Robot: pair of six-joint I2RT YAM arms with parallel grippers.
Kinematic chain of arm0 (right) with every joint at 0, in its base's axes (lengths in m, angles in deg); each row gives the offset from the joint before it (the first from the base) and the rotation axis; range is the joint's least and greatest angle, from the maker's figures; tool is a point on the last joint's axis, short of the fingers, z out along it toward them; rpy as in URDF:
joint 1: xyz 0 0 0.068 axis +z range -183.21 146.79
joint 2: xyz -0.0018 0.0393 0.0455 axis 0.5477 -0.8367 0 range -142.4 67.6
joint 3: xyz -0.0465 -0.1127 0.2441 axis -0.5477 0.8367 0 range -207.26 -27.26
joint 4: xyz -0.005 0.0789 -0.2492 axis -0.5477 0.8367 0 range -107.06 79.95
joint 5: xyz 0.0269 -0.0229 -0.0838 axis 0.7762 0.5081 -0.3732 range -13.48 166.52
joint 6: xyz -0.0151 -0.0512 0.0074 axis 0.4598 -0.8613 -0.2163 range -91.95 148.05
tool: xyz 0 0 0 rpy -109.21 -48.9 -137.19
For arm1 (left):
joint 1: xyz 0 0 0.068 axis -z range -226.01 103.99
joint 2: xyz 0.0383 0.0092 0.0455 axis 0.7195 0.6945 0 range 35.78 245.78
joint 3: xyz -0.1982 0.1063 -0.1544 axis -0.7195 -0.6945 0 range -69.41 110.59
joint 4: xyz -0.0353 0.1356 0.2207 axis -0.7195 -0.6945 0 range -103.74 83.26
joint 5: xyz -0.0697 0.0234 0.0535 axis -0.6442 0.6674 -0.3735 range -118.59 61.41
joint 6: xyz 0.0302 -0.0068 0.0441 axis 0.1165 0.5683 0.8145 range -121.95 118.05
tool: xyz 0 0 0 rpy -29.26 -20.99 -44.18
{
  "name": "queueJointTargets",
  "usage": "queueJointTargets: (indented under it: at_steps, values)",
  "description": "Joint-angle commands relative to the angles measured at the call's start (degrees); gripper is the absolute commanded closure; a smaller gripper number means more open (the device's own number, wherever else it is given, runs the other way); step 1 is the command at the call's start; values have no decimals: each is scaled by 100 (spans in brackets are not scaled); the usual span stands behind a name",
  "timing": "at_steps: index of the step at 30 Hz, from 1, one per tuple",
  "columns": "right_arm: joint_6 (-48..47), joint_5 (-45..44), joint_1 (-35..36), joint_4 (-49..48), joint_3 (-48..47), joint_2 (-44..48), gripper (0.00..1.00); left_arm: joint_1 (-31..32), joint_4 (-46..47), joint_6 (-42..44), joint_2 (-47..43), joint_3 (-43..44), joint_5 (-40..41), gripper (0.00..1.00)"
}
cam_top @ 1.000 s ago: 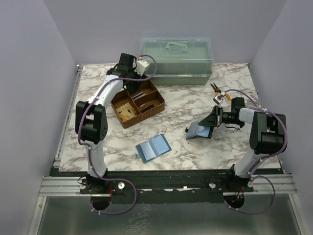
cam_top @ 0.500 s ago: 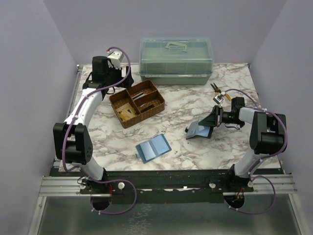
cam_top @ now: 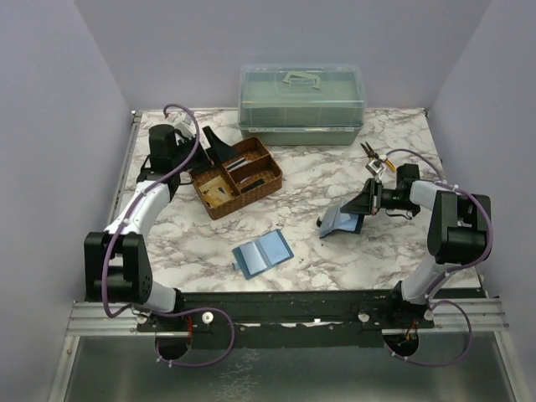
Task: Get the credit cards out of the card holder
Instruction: Pick up the card holder from the center of the board.
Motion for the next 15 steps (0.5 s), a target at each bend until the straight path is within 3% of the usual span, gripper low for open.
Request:
queueJointTargets:
  at_steps: [1, 6, 15]
  values:
    - [-713, -154, -38, 639, -375, 115, 100, 637, 552, -530, -705, -498, -351, 1]
    - [-851, -799, -34, 711, -493, 219, 100, 1715, 777, -644, -1086, -1048, 401, 1]
    - [-1037, -2225, -32, 811, -693, 507, 100, 2931, 1802, -1384, -1021, -1769, 1170, 2]
